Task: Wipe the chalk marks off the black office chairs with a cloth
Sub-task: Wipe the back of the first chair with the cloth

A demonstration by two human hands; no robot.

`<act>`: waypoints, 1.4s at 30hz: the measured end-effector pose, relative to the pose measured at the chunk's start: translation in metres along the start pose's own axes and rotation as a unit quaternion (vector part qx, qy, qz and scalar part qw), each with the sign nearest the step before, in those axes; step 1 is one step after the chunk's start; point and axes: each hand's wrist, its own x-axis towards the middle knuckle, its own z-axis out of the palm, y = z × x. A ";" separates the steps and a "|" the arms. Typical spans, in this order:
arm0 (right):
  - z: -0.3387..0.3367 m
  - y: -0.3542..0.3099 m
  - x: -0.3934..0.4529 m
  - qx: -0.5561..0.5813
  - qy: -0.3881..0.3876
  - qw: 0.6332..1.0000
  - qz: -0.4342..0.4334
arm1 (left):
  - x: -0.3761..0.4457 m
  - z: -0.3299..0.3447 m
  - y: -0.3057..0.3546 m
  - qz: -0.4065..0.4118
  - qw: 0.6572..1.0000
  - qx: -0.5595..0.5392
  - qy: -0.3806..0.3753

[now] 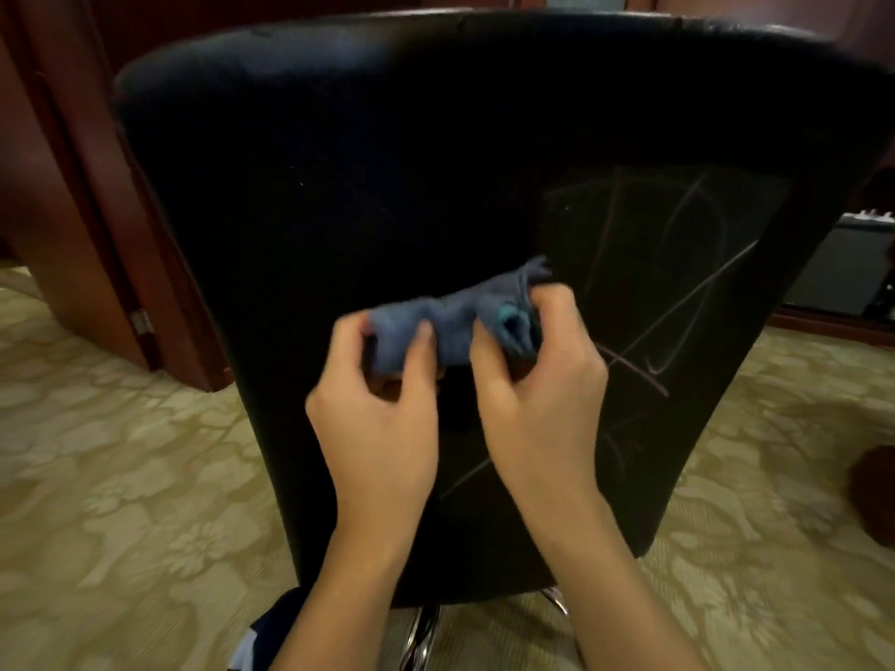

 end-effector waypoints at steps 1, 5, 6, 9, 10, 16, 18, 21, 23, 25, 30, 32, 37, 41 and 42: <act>0.002 -0.003 0.006 -0.003 -0.003 1.000 0.000 | 0.006 0.001 0.003 -0.003 1.000 0.002 0.003; 0.011 0.015 -0.002 -0.070 -0.055 0.994 0.057 | 0.003 0.001 -0.025 -0.050 0.997 0.031 -0.039; 0.014 0.024 -0.012 -0.086 -0.065 0.991 0.076 | -0.005 -0.001 -0.037 -0.065 0.996 0.046 -0.050; 0.023 0.053 -0.056 -0.135 -0.111 0.975 0.138 | -0.038 -0.010 -0.072 -0.125 0.984 0.095 -0.083; 0.027 0.062 -0.070 -0.153 -0.127 0.968 0.155 | -0.049 -0.013 -0.081 -0.149 0.978 0.108 -0.095; 0.027 0.074 -0.093 -0.156 -0.154 0.955 0.199 | -0.065 -0.022 -0.087 -0.180 0.970 0.122 -0.107; 0.023 0.057 -0.076 -0.106 -0.111 0.974 0.169 | -0.047 -0.021 -0.067 -0.129 0.984 0.092 -0.079; 0.014 0.019 -0.039 -0.001 -0.018 0.997 0.076 | -0.014 -0.018 -0.025 -0.022 0.999 0.024 -0.039; 0.009 -0.007 -0.015 0.033 0.025 0.999 0.014 | 0.007 -0.017 0.002 0.045 0.999 0.008 -0.014; 0.007 -0.027 0.004 0.055 0.046 0.997 -0.031 | 0.026 -0.015 0.020 0.079 0.997 -0.003 0.012; 0.020 -0.027 0.025 -0.012 0.037 0.999 -0.005 | 0.051 -0.002 0.008 0.024 0.999 0.045 0.013; 0.025 -0.013 0.016 -0.070 0.002 0.996 0.049 | 0.039 -0.001 -0.011 -0.006 0.998 0.055 0.002; 0.032 0.030 -0.034 -0.160 -0.092 0.969 0.163 | -0.013 -0.010 -0.064 -0.107 0.990 0.077 -0.055; 0.043 0.061 -0.078 -0.194 -0.116 0.958 0.177 | -0.047 -0.020 -0.098 -0.173 0.974 0.106 -0.096; 0.045 0.066 -0.087 -0.200 -0.120 0.956 0.179 | -0.054 -0.022 -0.104 -0.189 0.971 0.109 -0.100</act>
